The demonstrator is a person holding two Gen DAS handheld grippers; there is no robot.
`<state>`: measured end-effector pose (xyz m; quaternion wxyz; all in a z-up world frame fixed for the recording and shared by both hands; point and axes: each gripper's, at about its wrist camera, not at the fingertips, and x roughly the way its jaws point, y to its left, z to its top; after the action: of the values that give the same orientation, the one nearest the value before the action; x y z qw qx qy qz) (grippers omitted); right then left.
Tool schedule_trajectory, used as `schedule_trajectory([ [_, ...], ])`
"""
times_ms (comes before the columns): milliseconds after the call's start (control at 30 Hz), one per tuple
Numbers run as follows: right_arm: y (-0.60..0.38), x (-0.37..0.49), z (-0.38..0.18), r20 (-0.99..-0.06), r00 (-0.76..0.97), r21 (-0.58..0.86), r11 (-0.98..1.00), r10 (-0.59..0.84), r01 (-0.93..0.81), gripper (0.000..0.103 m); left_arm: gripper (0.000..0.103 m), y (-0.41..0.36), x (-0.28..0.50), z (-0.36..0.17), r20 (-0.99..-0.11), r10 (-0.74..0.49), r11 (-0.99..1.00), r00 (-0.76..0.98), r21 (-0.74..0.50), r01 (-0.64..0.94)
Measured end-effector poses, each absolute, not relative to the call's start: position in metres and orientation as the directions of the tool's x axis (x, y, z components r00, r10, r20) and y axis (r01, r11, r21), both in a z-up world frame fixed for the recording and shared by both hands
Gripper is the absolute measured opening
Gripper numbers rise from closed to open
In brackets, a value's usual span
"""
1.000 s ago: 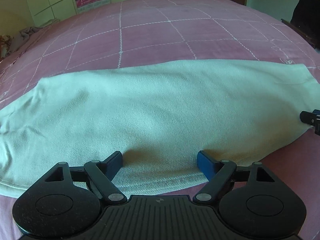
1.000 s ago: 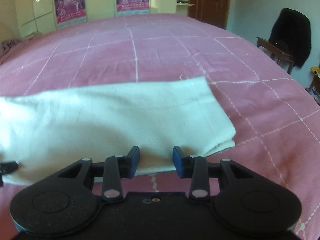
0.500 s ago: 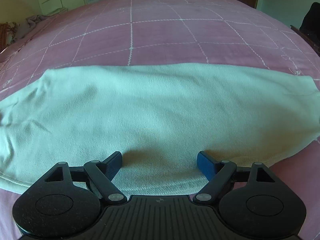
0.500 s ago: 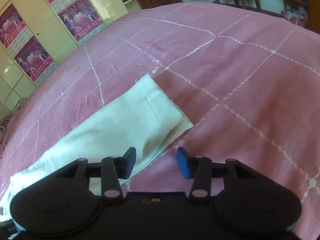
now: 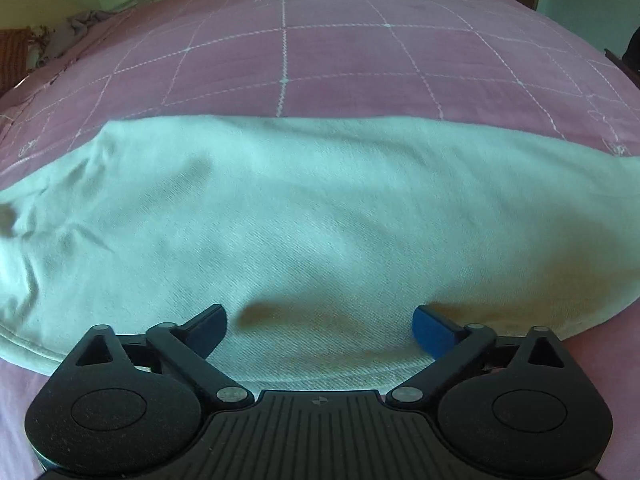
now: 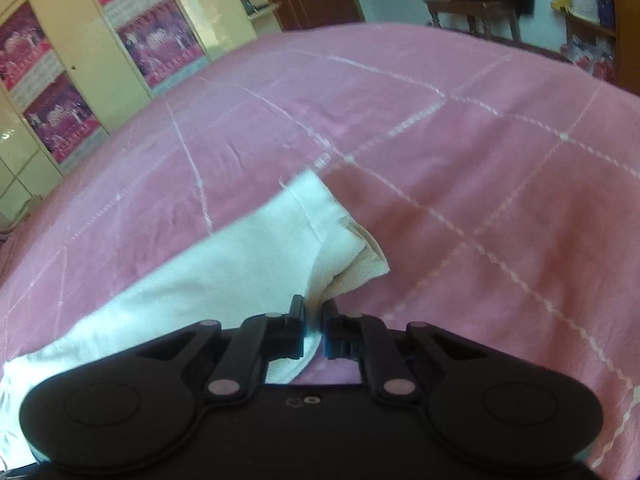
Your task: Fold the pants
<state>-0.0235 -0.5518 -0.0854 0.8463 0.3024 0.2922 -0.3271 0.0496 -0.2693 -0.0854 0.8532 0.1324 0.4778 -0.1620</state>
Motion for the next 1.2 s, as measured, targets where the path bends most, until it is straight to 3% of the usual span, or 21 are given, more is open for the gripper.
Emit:
schedule_trajectory([
  [200,-0.513,0.003,-0.049,-0.63,0.687,0.266,0.73,-0.363,0.63,0.008,0.095,-0.212,0.081,-0.056,-0.838,-0.184,0.949,0.514,-0.015,0.316],
  [367,-0.434,0.053,-0.02,-0.571,0.788,0.24,0.872,-0.228,0.426,0.008,0.095,-0.148,0.105,-0.049,-0.83,-0.177,0.974,0.529,-0.071,0.214],
  [567,-0.33,0.106,-0.042,-0.611,0.791,0.237,0.946,-0.031,0.22,0.008,0.096,-0.096,0.12,-0.051,-0.831,-0.233,0.972,0.506,-0.193,0.131],
  [700,-0.285,0.131,-0.092,-0.771,0.637,0.163,0.963,-0.01,0.213,0.03,0.096,-0.091,0.122,-0.061,-0.844,-0.296,0.955,0.447,-0.272,0.118],
  [800,-0.277,0.12,-0.088,-0.755,0.655,0.18,0.969,0.025,0.17,0.056,0.096,-0.101,0.119,-0.068,-0.845,-0.35,0.936,0.405,-0.326,0.129],
  [867,-0.284,0.108,-0.072,-0.722,0.688,0.242,0.958,0.073,0.153,0.057,0.096,-0.109,0.118,-0.071,-0.839,-0.39,0.921,0.38,-0.365,0.137],
  [1000,-0.31,0.073,-0.046,-0.653,0.758,0.211,0.955,-0.02,0.207,0.065,0.096,-0.129,0.115,-0.08,-0.838,-0.439,0.898,0.325,-0.418,0.135],
  [1200,-0.366,0.031,-0.05,-0.63,0.771,0.271,0.904,-0.093,0.331,0.065,0.095,-0.152,0.109,-0.096,-0.823,-0.489,0.871,0.289,-0.481,0.102],
])
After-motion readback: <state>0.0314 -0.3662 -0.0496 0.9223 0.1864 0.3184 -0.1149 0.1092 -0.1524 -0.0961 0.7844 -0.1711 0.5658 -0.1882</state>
